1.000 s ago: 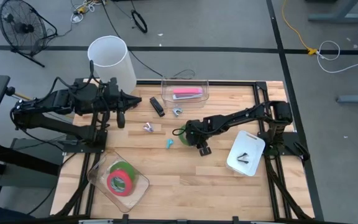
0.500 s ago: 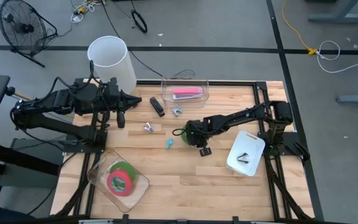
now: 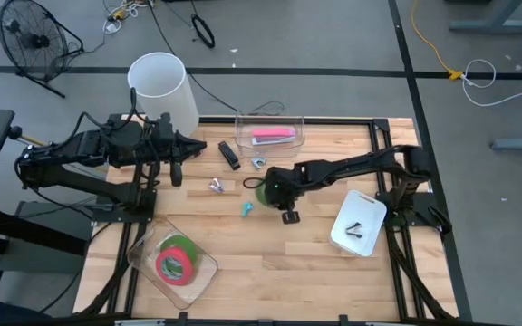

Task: Pick and place Stapler, Stapler remover, tape
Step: Put the green tape into the bottom transparent bin

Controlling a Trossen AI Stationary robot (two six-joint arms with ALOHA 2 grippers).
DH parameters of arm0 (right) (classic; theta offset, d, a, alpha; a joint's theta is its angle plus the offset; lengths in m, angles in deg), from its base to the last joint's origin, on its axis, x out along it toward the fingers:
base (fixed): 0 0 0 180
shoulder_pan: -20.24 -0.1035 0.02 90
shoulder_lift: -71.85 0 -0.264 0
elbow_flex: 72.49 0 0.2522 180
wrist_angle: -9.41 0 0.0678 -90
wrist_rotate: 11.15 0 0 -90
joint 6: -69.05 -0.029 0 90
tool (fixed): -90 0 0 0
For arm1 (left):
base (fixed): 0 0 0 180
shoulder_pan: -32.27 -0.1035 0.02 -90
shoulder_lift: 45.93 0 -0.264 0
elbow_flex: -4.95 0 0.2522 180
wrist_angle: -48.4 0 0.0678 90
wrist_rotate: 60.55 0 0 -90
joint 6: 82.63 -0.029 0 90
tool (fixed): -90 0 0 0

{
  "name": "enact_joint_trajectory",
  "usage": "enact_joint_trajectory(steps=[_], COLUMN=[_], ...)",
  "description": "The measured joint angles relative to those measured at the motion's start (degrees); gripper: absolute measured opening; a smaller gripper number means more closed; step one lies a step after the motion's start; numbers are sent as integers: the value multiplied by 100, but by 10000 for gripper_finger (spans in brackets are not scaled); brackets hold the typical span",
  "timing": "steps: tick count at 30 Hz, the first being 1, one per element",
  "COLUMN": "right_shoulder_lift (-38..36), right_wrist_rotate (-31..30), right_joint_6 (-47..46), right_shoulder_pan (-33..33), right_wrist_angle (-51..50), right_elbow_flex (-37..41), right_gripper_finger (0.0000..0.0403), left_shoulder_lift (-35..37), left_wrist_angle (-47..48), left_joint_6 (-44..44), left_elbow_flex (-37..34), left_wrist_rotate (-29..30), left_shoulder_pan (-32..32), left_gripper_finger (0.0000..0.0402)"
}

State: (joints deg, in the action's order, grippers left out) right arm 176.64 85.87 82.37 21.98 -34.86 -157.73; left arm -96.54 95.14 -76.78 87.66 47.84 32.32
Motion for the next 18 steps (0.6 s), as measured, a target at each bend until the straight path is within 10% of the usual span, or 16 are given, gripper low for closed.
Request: enact_joint_trajectory(steps=[18], right_shoulder_lift=[-645], right_wrist_rotate=[556], right_joint_6=[-580], right_shoulder_pan=[-13], right_wrist_angle=[-344], right_elbow_flex=[-1988], right_gripper_finger=[72], left_shoulder_lift=[9], left_wrist_angle=[-275], left_joint_6=[0], left_elbow_flex=[-2], left_wrist_rotate=[-20], left_shoulder_pan=[2], left_gripper_finger=[14])
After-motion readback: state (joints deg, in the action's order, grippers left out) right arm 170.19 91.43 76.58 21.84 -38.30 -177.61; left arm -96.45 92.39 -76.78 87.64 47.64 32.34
